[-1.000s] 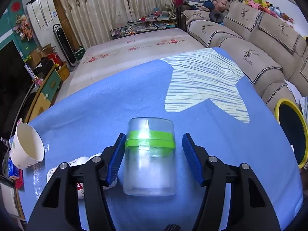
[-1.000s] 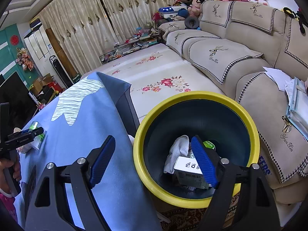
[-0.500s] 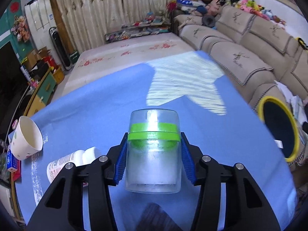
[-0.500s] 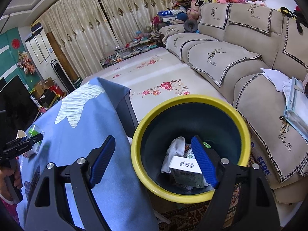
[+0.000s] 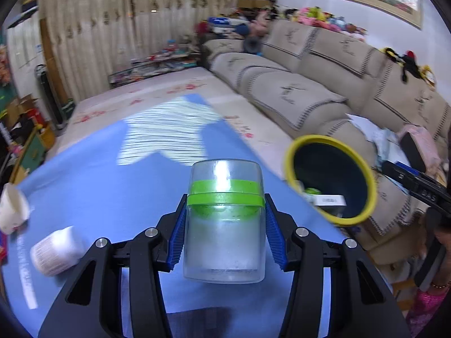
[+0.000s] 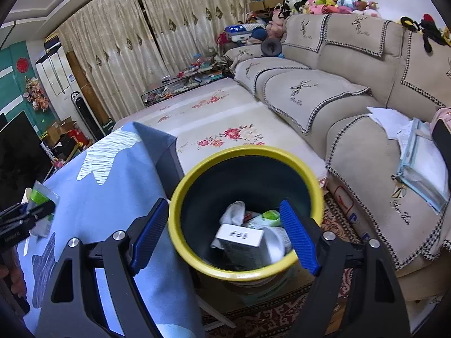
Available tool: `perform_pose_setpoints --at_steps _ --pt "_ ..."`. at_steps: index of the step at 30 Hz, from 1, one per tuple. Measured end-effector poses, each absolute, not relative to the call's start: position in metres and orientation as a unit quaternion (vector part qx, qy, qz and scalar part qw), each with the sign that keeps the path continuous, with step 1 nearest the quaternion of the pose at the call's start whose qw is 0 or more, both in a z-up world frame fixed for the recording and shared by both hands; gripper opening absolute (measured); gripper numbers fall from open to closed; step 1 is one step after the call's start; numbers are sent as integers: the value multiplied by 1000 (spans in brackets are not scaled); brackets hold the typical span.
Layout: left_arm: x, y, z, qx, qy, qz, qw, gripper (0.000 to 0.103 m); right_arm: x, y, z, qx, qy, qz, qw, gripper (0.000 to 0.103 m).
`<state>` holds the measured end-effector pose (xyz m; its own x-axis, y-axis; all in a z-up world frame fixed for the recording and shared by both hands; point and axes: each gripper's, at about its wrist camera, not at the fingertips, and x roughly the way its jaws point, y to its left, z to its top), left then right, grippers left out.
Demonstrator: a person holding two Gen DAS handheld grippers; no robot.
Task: Collect trash
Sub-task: 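Carry the clear cup over the bin and release it with the left gripper, then move the right gripper to the white supplement bottle and grasp it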
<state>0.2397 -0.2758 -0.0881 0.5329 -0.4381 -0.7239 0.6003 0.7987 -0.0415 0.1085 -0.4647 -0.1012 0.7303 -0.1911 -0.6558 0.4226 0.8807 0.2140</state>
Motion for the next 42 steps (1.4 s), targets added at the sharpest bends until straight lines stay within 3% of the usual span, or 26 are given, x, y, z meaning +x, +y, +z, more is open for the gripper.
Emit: perform_pose_setpoints --at_steps 15,26,27,30,34,39,42 --pt "232 -462 -133 173 413 -372 813 50 58 -529 -109 203 310 -229 900 77" --pt "257 -533 -154 185 425 -374 803 51 47 -557 -122 226 312 -248 889 77" --pt "260 -536 -154 181 425 -371 806 54 46 -557 -123 227 312 -249 888 77" --pt "266 -529 -148 165 416 -364 816 77 47 -557 -122 226 313 -249 888 77" --pt "263 -499 -123 137 396 -364 832 77 49 -552 -120 220 314 -246 890 77" --pt "246 -411 -80 87 348 -351 865 90 59 -537 -119 209 322 -231 894 77" --pt "236 -345 -66 64 328 -324 885 91 69 -523 -119 201 328 -216 898 77"
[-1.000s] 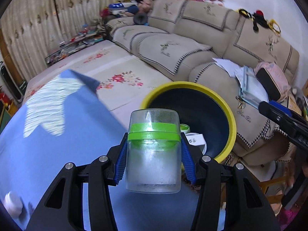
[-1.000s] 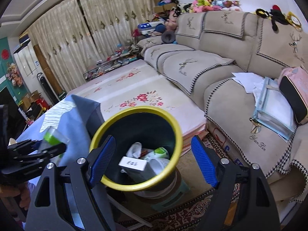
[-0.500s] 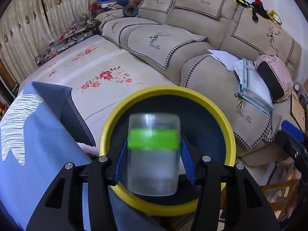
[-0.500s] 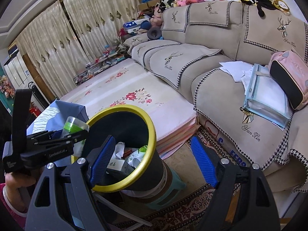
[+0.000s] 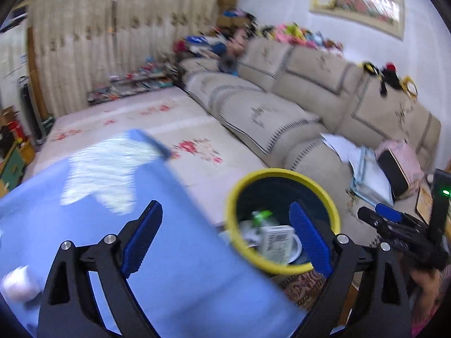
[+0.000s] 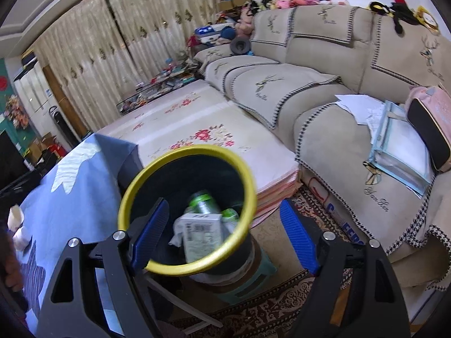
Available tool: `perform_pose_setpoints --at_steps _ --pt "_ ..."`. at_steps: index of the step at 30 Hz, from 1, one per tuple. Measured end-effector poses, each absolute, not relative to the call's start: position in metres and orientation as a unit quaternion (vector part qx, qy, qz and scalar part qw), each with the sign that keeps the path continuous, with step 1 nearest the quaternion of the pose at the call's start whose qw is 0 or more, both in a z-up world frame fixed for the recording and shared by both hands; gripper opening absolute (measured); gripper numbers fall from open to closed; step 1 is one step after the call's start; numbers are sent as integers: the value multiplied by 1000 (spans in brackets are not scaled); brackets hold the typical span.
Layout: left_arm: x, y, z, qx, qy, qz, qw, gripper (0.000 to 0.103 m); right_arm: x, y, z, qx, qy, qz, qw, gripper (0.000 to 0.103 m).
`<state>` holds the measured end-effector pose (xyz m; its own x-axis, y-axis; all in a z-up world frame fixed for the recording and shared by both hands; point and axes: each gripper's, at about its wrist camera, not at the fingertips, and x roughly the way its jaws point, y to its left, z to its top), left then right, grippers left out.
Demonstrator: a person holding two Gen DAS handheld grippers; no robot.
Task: Collect trash
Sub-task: 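Move the right gripper to the white supplement bottle and grasp it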
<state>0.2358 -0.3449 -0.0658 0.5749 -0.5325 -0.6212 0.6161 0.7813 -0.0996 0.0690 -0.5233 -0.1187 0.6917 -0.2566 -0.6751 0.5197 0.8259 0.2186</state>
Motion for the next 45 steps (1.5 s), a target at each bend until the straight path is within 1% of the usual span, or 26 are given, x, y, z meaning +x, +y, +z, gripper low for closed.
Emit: perform_pose_setpoints --at_steps 6,13,18,20,24,27,29,31,37,45 --pt "225 -201 -53 21 294 -220 930 93 98 -481 -114 173 341 -177 907 77" --pt "220 -55 -55 -4 257 -65 964 94 142 -403 -106 132 360 -104 918 77" --pt "215 31 -66 -42 250 4 967 94 176 -325 -102 93 375 -31 922 77" --pt "214 53 -72 -56 251 15 966 94 189 -288 -99 83 377 4 922 77" --pt "209 77 -81 -69 235 43 969 94 208 -216 -93 57 375 66 923 77" --pt "201 91 -80 -93 224 43 969 94 218 -165 -91 39 373 107 921 82" --pt "200 92 -76 -106 220 44 969 96 224 -134 -92 28 371 127 920 82" --pt "196 91 -75 -117 221 43 967 96 232 -107 -96 15 376 144 915 86" --pt "187 97 -75 -122 215 50 968 96 258 -63 -106 -12 387 131 913 90" --pt "182 87 -74 -113 219 35 968 96 290 -52 -125 -19 415 93 905 91"
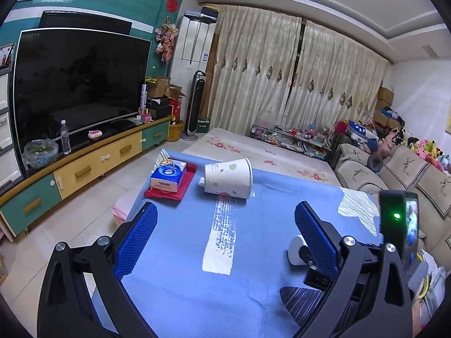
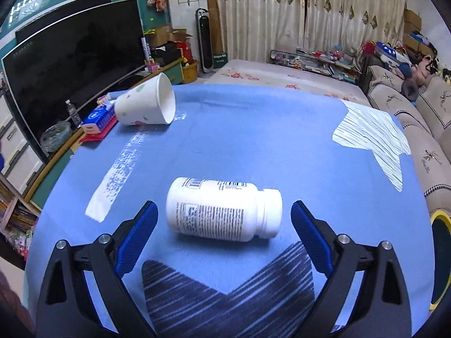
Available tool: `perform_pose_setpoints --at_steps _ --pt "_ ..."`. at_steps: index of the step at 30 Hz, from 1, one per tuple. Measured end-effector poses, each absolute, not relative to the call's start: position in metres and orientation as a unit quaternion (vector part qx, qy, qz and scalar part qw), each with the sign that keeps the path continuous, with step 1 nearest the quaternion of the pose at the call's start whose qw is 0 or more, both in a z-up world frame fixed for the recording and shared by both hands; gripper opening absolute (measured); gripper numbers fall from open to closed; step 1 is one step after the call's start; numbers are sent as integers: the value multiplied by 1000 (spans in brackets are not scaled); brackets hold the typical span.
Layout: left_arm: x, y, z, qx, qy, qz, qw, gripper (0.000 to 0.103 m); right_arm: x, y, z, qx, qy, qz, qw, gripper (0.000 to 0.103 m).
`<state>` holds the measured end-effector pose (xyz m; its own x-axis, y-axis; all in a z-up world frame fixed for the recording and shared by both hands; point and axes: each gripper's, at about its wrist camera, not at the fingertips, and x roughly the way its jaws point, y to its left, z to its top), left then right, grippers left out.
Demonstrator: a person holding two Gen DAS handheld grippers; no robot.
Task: Collect trash
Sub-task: 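Move the right gripper to the white supplement bottle and grasp it, then carry the bottle over the bin and release it with the right gripper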
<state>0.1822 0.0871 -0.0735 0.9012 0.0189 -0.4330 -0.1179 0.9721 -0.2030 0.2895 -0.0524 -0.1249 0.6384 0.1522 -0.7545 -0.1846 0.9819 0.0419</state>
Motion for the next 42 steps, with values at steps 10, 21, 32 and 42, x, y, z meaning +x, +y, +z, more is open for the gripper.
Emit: perform_pose_setpoints --at_steps 10,21,32,42 --pt "183 84 -76 -110 224 22 968 97 300 -49 -139 -23 434 85 896 82" --pt "186 78 -78 -102 229 19 968 96 287 -57 -134 -23 429 93 898 82" --pt "193 71 -83 -88 240 20 966 96 248 -140 -102 -6 394 56 917 82" --pt "204 56 -95 -63 259 21 964 96 217 -332 -106 83 380 -123 913 82"
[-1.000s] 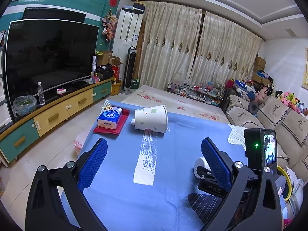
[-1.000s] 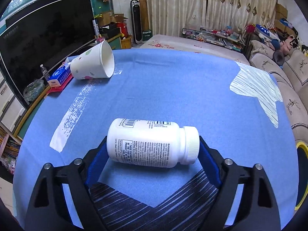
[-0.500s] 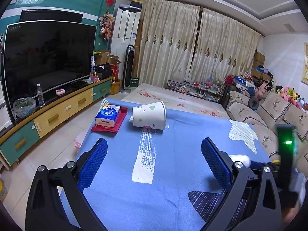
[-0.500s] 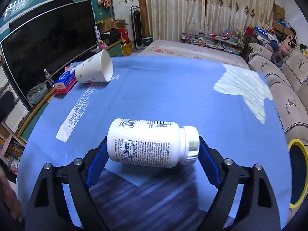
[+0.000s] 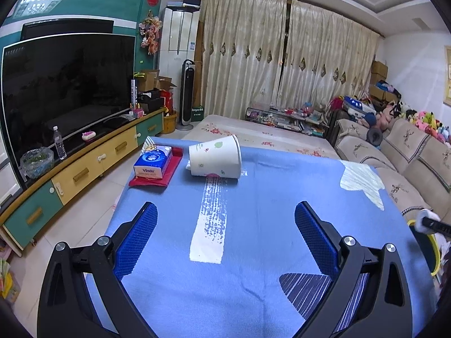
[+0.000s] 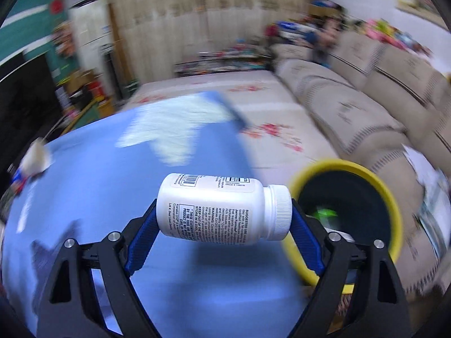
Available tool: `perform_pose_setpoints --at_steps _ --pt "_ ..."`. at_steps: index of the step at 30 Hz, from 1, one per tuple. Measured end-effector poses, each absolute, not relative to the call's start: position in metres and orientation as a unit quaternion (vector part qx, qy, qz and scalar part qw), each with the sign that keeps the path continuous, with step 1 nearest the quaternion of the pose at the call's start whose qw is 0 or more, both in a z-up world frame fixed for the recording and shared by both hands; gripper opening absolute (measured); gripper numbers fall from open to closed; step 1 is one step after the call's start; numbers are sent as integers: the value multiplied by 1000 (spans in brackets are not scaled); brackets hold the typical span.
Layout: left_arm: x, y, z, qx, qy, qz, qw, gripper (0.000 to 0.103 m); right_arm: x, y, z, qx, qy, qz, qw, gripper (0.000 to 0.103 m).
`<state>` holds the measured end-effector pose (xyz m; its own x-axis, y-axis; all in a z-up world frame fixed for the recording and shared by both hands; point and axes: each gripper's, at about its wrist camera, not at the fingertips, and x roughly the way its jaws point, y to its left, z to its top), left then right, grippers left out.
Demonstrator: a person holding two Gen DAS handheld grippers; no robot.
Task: Collect trash
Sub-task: 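Carry the bottle over the bin and release it with the right gripper, then lower the left gripper onto the white paper cup and grasp it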
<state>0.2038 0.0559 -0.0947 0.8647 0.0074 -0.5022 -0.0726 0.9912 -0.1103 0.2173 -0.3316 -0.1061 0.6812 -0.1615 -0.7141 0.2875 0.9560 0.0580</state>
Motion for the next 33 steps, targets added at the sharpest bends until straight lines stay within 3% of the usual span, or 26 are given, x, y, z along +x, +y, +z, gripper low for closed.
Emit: perform_pose_setpoints --at_steps 13,24,33 --pt "225 42 -119 -39 303 8 952 97 207 -460 -155 159 408 -240 866 83" --pt "249 44 -116 -73 348 -17 934 96 208 -368 -121 120 337 -150 922 87" --pt "323 54 -112 -67 378 5 923 97 210 -348 -124 103 331 -111 932 88"
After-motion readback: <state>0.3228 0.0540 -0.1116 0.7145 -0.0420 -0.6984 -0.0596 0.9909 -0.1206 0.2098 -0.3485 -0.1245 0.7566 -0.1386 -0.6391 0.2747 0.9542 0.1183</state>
